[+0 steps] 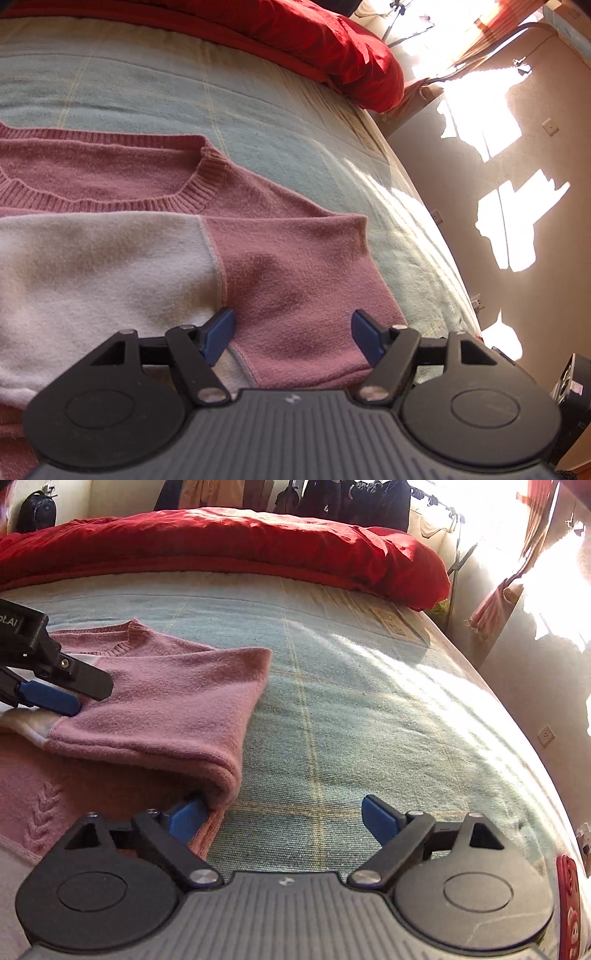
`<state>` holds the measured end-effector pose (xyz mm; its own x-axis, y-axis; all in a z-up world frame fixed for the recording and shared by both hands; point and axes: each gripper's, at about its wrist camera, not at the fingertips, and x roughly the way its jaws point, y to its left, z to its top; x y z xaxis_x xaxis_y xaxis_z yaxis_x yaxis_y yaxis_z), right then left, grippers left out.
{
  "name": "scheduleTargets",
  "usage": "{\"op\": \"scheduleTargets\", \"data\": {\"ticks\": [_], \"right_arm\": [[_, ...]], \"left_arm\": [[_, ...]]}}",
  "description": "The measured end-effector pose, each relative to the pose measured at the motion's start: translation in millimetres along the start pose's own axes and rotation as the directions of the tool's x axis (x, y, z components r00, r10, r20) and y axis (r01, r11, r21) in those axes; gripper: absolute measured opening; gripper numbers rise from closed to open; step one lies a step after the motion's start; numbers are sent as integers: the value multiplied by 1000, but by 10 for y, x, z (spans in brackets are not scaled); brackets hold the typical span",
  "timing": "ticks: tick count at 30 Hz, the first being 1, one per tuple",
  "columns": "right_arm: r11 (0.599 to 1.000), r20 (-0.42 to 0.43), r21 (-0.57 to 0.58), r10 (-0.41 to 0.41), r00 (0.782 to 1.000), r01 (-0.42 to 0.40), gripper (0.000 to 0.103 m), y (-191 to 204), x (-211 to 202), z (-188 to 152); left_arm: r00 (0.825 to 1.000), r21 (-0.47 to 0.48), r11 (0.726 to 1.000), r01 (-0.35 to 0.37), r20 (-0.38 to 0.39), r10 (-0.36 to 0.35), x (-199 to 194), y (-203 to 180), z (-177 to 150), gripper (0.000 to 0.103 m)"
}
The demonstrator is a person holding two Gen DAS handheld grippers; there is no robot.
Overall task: Fold clothes
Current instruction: 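Move the open right gripper to the pink side edge of the sweater body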
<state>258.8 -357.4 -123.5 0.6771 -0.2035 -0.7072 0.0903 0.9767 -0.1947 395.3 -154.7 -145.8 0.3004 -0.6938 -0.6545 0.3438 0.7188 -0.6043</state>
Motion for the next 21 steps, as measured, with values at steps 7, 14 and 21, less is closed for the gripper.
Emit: {"op": "scheduleTargets", "data": {"ticks": [7, 14, 21], "right_arm": [[998, -10, -4, -55, 998, 55, 93, 27, 173, 57], [999, 31, 33, 22, 999, -23, 74, -60, -136, 51], [985, 123, 8, 172, 977, -175, 24, 81, -259, 375]], "left_arm": [[1000, 12, 1000, -12, 1, 12, 9, -43, -11, 73], [1000, 1, 1000, -28, 11, 28, -116, -107, 32, 72], [997, 56, 996, -72, 27, 70, -254, -107, 36, 76]]}}
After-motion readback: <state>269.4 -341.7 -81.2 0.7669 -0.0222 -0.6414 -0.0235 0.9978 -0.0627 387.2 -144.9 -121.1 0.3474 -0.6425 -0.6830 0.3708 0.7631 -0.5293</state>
